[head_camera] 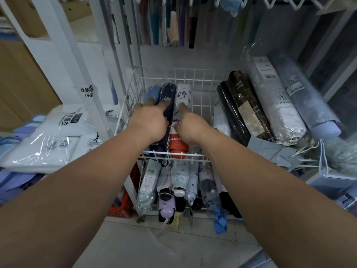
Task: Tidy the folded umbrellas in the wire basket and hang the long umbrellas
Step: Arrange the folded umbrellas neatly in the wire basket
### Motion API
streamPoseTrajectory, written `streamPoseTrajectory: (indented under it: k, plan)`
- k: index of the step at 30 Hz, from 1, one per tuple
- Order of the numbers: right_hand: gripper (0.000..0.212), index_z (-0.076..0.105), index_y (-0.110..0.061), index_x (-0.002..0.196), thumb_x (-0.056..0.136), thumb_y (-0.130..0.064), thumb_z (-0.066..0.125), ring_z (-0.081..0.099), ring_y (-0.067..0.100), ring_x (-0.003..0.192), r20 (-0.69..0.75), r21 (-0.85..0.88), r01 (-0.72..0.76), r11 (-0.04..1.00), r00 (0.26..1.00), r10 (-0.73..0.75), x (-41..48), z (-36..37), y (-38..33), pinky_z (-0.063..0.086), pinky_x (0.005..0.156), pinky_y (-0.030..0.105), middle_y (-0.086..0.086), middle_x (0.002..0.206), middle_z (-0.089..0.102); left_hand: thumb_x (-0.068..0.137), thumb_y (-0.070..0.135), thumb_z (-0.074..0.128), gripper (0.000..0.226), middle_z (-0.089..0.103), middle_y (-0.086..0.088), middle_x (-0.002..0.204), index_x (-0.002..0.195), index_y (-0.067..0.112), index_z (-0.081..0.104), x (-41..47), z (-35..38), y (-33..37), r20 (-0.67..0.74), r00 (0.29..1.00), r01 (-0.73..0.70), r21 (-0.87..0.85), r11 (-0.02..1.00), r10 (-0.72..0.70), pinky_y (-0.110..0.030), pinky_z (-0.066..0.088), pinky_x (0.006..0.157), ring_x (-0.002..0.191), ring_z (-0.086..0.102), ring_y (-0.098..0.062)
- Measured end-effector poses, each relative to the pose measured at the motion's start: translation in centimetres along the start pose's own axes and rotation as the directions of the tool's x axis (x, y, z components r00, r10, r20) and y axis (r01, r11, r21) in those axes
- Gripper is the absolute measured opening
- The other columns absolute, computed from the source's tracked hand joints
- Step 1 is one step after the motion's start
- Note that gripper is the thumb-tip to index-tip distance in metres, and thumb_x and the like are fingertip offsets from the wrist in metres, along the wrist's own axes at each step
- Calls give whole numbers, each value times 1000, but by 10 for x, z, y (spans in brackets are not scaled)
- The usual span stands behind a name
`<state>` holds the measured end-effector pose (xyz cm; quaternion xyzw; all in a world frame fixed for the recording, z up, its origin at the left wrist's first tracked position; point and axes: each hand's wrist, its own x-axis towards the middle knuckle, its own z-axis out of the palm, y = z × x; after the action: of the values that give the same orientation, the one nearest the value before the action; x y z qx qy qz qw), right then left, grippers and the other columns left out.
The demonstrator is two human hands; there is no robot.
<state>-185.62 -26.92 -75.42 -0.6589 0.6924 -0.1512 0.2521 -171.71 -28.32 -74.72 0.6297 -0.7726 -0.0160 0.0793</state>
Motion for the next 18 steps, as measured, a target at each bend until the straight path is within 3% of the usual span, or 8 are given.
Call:
streamPoseTrajectory:
  k: [3,5,8,10,12,14,18]
  plan:
    - [78,6,-34,159,98,-30,55,50,38,131,0,-8,20,1000,1000,-20,-1,-1,0,39,109,61,15,154,42,98,41,37,49,44,-15,149,146,39,44,-1,6,-7,-8,999,-54,-2,999,54,-51,40,106,126,48,-45]
    - [77,5,-28,160,100,-30,54,49,37,132,16,-40,68,997,998,-67,-4,-6,3,42,109,51,16,154,41,97,48,28,53,45,-13,148,146,38,43,-5,9,-6,26,999,-31,-37,999,32,-52,38,106,128,45,-44]
    - [73,11,-24,161,102,-34,52,50,35,132,48,-149,150,977,988,-145,-14,-19,7,44,104,39,17,152,45,98,57,32,54,43,-10,150,147,35,42,-11,3,5,52,998,48,-41,998,-46,-54,39,106,132,38,-43]
    - [61,31,-22,155,100,-39,54,56,33,124,-18,-269,153,951,986,-164,-22,-27,13,48,96,38,15,141,55,95,63,42,60,42,-11,151,147,33,41,-14,-2,17,23,999,33,-5,999,-33,-55,39,106,134,38,-42]
    - [45,52,-15,136,96,-35,60,59,33,114,-187,-451,63,890,969,-164,-30,-35,20,51,85,38,16,127,61,89,68,48,69,37,-9,155,149,36,37,-14,-5,28,9,999,-34,-7,999,34,-57,36,108,139,35,-40]
    - [36,59,-10,125,93,-26,62,59,34,112,-276,-583,-81,808,956,-103,-39,-44,28,51,77,38,17,122,59,88,71,48,69,28,-4,163,150,43,35,-10,-3,40,40,990,-137,17,990,136,-61,28,114,146,25,-38]
    - [29,63,-10,122,97,-25,58,66,31,105,-194,-699,-153,698,981,20,-44,-52,34,48,62,36,13,118,65,88,72,47,68,6,4,170,150,50,32,1,2,49,160,961,-246,113,963,227,-70,8,118,155,1,-34]
